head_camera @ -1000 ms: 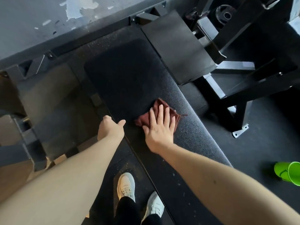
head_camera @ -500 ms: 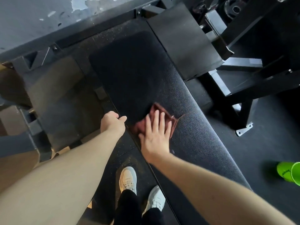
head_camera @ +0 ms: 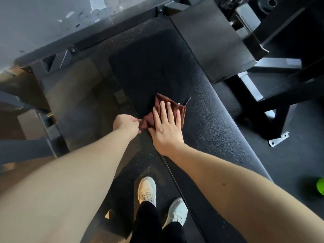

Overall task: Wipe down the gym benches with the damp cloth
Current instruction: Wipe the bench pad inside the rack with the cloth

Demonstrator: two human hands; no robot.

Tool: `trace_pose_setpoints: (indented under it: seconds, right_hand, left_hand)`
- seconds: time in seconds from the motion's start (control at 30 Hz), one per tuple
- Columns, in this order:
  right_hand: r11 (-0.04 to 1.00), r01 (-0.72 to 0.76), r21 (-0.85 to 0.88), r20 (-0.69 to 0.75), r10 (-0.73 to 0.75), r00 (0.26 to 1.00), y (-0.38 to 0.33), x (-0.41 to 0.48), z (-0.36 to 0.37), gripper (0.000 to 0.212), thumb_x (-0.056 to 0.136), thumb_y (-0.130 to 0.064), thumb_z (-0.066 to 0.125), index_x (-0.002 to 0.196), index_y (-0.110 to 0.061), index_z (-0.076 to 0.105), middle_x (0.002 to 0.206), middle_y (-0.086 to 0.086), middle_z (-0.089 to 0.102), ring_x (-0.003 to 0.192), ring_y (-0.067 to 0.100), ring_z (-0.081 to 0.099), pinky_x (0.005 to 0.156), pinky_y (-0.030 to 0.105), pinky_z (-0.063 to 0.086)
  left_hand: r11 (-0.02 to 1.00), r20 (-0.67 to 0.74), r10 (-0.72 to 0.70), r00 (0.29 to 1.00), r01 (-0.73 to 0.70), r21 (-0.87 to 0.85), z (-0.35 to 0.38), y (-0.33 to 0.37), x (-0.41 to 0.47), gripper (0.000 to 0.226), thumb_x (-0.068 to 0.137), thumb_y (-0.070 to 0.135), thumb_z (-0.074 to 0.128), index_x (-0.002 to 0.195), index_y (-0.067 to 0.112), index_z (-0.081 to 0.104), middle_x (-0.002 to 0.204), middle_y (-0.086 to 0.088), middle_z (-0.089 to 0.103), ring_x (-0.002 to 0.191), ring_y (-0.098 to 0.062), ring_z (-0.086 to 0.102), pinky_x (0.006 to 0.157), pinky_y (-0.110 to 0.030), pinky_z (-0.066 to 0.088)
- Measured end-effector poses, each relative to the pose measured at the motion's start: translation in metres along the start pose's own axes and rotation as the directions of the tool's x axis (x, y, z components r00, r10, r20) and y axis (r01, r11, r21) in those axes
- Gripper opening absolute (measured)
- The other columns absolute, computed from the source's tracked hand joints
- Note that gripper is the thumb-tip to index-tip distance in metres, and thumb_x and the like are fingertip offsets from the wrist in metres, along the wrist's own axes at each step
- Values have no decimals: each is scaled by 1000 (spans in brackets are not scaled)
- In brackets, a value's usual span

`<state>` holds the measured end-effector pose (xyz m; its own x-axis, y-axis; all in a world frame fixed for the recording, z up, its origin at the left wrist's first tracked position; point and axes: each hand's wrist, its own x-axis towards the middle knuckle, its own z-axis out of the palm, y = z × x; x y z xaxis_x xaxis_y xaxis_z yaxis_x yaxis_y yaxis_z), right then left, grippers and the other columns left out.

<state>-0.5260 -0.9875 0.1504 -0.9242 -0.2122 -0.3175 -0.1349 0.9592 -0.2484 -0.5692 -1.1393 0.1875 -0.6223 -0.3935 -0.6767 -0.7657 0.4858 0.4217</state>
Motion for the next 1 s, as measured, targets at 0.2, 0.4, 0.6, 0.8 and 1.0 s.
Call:
trace_pose_setpoints:
  seconds: [0.2, 0.4, 0.6, 0.8, 1.0]
  right_hand:
    - [1000, 7, 6, 74, -7, 997, 30, -77, 10, 73, 103, -51, 36, 165, -25, 8, 172, 4, -13, 156, 28, -22, 125, 58, -4]
    - [955, -296, 33, -8, 297, 955, 87, 21, -29, 74, 101, -54, 36, 164, -29, 5, 172, 5, -16, 156, 29, -21, 124, 58, -10]
    - [903, -423, 80, -25, 426, 904, 96, 35, -41, 76, 104, -52, 32, 165, -21, -2, 171, 8, -19, 156, 29, -21, 125, 55, -9]
    - [932, -354, 78, 55, 350, 935, 51, -59, -8, 77, 104, -52, 34, 165, -20, -1, 169, 10, -24, 155, 31, -25, 125, 55, -11]
    - [930, -364, 40, 69, 361, 930, 97, -35, -28, 76, 105, -54, 31, 164, -22, -3, 169, 7, -23, 154, 29, -26, 125, 52, -13]
  left_hand:
    - [1000, -19, -1, 1000, 1, -2, 6, -2, -5, 20, 94, 31, 70, 83, 14, 74, 79, -3, 75, 82, -19, 73, 79, -32, 57]
    - [997, 46, -26, 999, 23, 69, 8, 3, -10, 49, 87, 46, 77, 122, 15, 64, 107, -6, 73, 105, -23, 67, 77, -31, 44]
    - [997, 30, -65, 997, 63, 54, 10, 10, -13, 53, 87, 42, 78, 127, 12, 61, 114, -9, 72, 107, -28, 67, 76, -33, 45]
    - [994, 24, -57, 998, 55, 94, 20, 17, -41, 71, 87, 44, 78, 140, 7, 49, 135, -12, 58, 119, -34, 59, 80, -39, 45]
    - [985, 36, -114, 993, 108, 136, 27, 28, -46, 75, 86, 36, 81, 141, 6, 39, 142, -17, 52, 125, -40, 56, 95, -48, 48]
